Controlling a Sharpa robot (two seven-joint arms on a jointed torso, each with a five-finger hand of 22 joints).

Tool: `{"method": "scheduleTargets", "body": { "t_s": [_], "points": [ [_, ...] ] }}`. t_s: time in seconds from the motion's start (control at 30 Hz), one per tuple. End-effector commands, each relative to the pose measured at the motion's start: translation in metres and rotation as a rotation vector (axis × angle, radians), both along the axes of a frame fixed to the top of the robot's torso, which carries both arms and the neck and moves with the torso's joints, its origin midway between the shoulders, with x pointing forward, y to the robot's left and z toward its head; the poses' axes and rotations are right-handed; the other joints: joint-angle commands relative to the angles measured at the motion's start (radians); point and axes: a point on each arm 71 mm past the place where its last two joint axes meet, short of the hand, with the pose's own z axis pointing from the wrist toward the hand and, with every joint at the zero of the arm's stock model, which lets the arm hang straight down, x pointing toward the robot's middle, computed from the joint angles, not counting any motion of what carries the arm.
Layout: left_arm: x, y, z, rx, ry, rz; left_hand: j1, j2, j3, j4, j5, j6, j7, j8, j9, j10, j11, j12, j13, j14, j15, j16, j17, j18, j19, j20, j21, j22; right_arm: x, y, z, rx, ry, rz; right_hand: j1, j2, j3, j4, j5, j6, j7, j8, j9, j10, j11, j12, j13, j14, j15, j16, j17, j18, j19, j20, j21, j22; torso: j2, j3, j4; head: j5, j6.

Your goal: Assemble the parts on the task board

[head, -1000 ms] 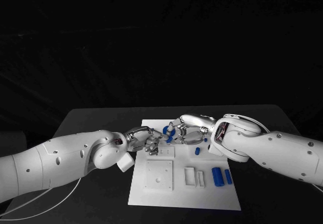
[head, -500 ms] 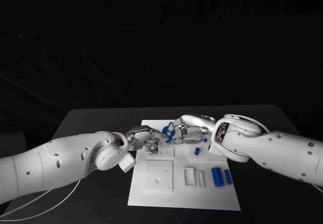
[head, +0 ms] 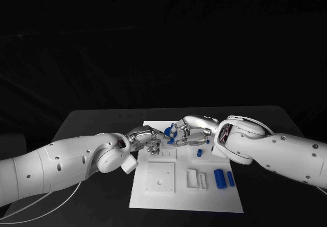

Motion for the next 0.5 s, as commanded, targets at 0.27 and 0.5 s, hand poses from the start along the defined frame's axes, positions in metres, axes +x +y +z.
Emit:
{"method": "scheduleTargets", "body": {
  "t_s": [0.27, 0.5],
  "points": [
    [0.0052, 0.0046, 0.0044, -0.005, -0.038, 0.054, 0.024, -0.001, 0.015, 0.028, 0.013, 0.129, -0.053, -0.001, 0.116, 0.003, -0.006, -0.004, -0.001, 0.014, -0.039, -0.006, -0.001, -0.008, 0.007, -0.118, 0.005, 0.006, -0.0021, -0.0004, -0.0058, -0.020, -0.007, 0.009, 0.003, 0.002, -0.007, 0.001, 0.002, 0.118, -0.004, -0.006, 0.002, -0.001, -0.006, -0.006, 0.001, -0.004, -0.001, 0.001, -0.002, 0.020, -0.001, -0.005, 0.000, -0.002, -0.001, -0.0001, 0.0007, 0.001, 0.001],
    [0.0040, 0.0031, 0.0032, 0.037, -0.050, 0.042, 0.033, -0.009, 0.015, 0.027, 0.019, 0.133, -0.054, -0.003, 0.121, 0.004, -0.008, -0.005, -0.002, 0.015, -0.040, -0.007, -0.001, -0.008, 0.008, -0.119, 0.005, 0.005, 0.0060, -0.0100, -0.0010, 0.050, -0.049, -0.077, 0.000, -0.011, -0.016, 0.005, 0.006, 0.098, 0.005, -0.024, -0.002, -0.017, 0.003, -0.026, -0.009, -0.019, 0.005, -0.017, -0.015, 0.020, -0.018, 0.002, -0.017, -0.011, 0.000, -0.0008, 0.0007, 0.000, 0.002]
  ]
}}
